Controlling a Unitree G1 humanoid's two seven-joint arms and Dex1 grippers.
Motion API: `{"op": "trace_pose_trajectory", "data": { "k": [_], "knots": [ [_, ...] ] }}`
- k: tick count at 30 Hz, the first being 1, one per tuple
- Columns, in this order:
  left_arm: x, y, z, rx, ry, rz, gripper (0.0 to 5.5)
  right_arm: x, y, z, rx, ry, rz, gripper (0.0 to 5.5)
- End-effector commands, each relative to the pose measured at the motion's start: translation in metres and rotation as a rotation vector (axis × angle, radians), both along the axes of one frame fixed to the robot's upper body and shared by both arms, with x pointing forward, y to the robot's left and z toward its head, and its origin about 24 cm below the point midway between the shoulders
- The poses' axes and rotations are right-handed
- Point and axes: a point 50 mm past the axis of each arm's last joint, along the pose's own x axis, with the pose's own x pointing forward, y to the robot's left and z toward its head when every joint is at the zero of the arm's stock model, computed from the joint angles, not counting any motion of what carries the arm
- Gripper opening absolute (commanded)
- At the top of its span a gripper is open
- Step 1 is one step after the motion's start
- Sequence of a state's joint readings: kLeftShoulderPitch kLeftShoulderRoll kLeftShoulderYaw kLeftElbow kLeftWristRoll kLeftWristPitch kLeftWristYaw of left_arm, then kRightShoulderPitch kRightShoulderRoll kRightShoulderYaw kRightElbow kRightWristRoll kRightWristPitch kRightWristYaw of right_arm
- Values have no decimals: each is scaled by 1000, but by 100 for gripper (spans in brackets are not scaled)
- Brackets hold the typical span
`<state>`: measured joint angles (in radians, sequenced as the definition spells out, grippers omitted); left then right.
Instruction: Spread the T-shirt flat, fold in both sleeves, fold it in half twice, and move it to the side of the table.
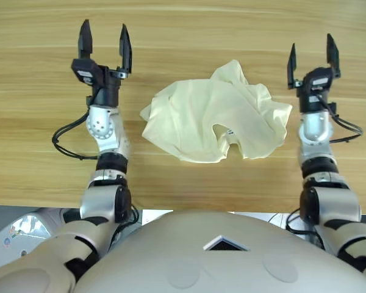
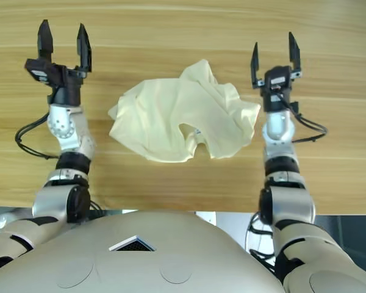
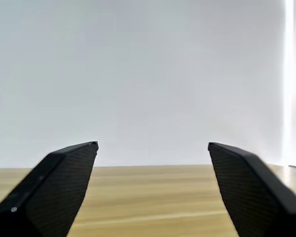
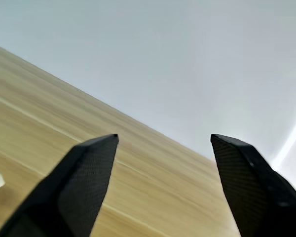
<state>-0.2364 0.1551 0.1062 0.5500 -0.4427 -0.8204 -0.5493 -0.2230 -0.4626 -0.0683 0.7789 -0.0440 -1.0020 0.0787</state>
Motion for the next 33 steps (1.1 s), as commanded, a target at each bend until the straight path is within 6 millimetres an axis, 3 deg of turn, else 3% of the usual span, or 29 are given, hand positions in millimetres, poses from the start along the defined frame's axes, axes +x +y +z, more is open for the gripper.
{"op": "trace_pose_trajectory", "data": {
  "k": [1, 3, 6, 8, 13, 17, 20, 24, 33],
  "knots": [
    [-23, -15, 20, 118, -37, -274, 415, -36, -28, 42, -163, -74, 134, 345],
    [-39, -31, 16, 216, -24, -428, 415, -49, -31, 40, -226, 5, 190, 345],
    [-85, -52, -2, 390, 38, -769, 415, -73, -26, 16, -401, 281, 371, 345],
    [-105, -57, -10, 489, 87, -914, 415, -83, -30, 17, -452, 348, 394, 345],
    [-119, -44, -30, 858, 201, -998, 415, -101, -29, 17, -625, 494, 417, 345],
    [-134, -40, -22, 937, 191, -1058, 415, -107, -41, 39, -646, 457, 315, 345],
    [-135, -37, -20, 1002, 197, -1074, 415, -107, -49, 48, -653, 432, 246, 345],
    [-122, -31, -41, 1229, 252, -983, 415, -121, -41, 32, -653, 510, 276, 345],
    [-111, -37, -52, 1384, 227, -872, 415, -125, -36, 36, -643, 475, 258, 345]
  ]
}}
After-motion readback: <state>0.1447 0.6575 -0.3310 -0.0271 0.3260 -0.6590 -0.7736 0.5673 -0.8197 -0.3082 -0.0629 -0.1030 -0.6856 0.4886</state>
